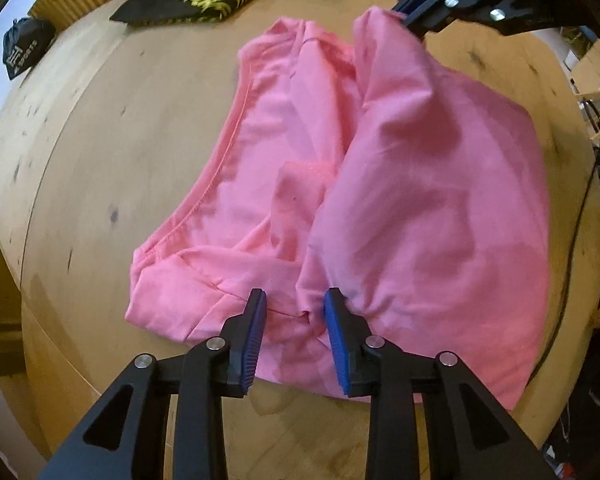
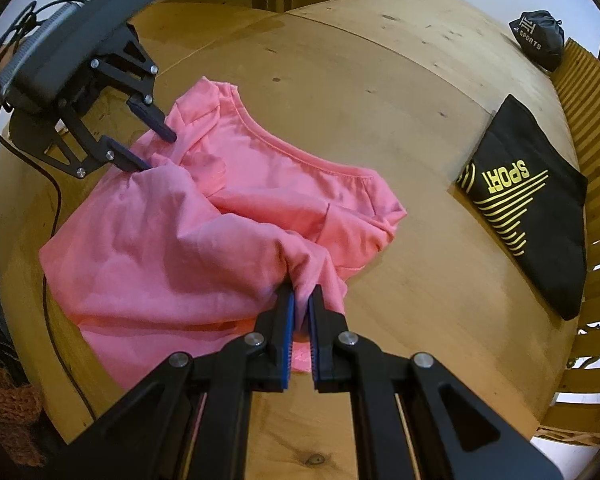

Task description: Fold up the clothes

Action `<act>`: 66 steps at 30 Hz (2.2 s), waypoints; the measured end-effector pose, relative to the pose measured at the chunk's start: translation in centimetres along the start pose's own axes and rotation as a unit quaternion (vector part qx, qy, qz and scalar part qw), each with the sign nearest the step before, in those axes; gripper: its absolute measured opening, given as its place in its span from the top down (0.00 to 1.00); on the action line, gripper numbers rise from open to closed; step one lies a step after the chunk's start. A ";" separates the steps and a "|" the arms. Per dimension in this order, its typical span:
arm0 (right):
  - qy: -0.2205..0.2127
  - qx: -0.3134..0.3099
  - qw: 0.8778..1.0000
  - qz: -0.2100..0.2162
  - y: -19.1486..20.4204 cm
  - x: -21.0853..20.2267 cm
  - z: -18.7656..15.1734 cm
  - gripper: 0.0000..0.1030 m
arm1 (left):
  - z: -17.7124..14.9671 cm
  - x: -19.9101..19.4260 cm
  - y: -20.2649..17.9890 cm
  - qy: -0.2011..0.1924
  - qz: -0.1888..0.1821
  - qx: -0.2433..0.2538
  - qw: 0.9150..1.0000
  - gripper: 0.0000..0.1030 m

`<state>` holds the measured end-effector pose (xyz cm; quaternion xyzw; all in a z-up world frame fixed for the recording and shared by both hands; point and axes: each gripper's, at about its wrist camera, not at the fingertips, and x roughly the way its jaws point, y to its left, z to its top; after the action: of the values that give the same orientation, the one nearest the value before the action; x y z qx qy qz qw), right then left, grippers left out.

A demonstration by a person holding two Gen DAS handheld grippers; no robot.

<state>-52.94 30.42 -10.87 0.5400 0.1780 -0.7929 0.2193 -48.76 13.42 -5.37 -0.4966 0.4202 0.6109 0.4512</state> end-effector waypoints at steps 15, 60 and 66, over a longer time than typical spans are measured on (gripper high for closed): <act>-0.014 0.008 1.000 -0.005 -0.2 -0.9 -0.5 0.93 | -1.7 -3.2 -1.5 -0.072 0.011 -0.023 0.997 0.97; 0.002 0.053 0.998 0.029 -2.9 3.8 6.7 0.72 | -3.9 -3.1 8.6 -0.132 0.038 -0.110 0.984 0.88; 0.025 0.093 0.995 0.022 -5.2 5.5 5.0 0.71 | -3.4 0.1 10.7 -0.115 0.017 -0.146 0.982 0.87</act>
<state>-61.38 31.40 -14.02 0.5817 0.0969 -0.7872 0.1804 -58.38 7.57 -5.31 -0.4763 0.2805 0.7264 0.4085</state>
